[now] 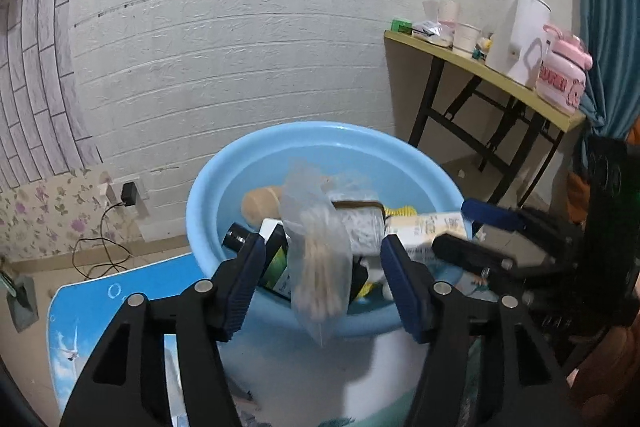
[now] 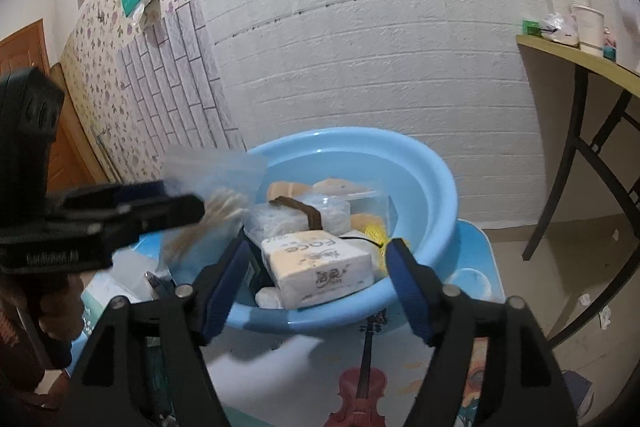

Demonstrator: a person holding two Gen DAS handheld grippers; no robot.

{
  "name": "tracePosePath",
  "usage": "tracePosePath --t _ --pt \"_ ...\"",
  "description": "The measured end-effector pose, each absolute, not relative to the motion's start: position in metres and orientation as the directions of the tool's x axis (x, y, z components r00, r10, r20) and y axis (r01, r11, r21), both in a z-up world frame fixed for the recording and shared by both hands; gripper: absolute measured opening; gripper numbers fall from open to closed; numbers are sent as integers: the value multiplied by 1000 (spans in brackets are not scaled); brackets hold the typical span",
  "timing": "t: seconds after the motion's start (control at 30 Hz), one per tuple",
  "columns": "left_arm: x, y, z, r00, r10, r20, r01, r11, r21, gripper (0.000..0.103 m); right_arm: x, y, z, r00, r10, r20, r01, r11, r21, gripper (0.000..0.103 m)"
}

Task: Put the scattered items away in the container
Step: 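Open both tools to drop the swab bag and tissue pack into the basin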

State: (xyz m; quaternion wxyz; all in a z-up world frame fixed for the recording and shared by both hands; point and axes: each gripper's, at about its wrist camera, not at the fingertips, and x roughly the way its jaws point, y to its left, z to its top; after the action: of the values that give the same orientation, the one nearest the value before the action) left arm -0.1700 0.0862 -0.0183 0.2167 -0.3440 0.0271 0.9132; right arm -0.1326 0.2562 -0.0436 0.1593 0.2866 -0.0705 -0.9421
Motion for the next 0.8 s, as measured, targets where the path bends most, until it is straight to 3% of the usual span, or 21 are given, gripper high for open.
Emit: tracePosePath --t 0.1,0.3,0.57,0.8 --pt "-159 80 -20 -668 373 -644 -409 -907 -101 74 -128 257 -43 -785 -339 -518 250 -939 235 71" --pt "-135 55 -30 -661 347 -665 -363 -924 -121 87 -115 257 -45 -780 -310 -544 218 -949 229 71" --pt "-107 21 -50 -651 291 -701 -276 -951 -138 97 -97 253 -67 -720 -310 -621 164 -946 281 71" --pt "-83 -13 -65 -646 251 -721 -228 -965 -132 97 -81 230 -75 -687 -323 -651 185 -944 273 71"
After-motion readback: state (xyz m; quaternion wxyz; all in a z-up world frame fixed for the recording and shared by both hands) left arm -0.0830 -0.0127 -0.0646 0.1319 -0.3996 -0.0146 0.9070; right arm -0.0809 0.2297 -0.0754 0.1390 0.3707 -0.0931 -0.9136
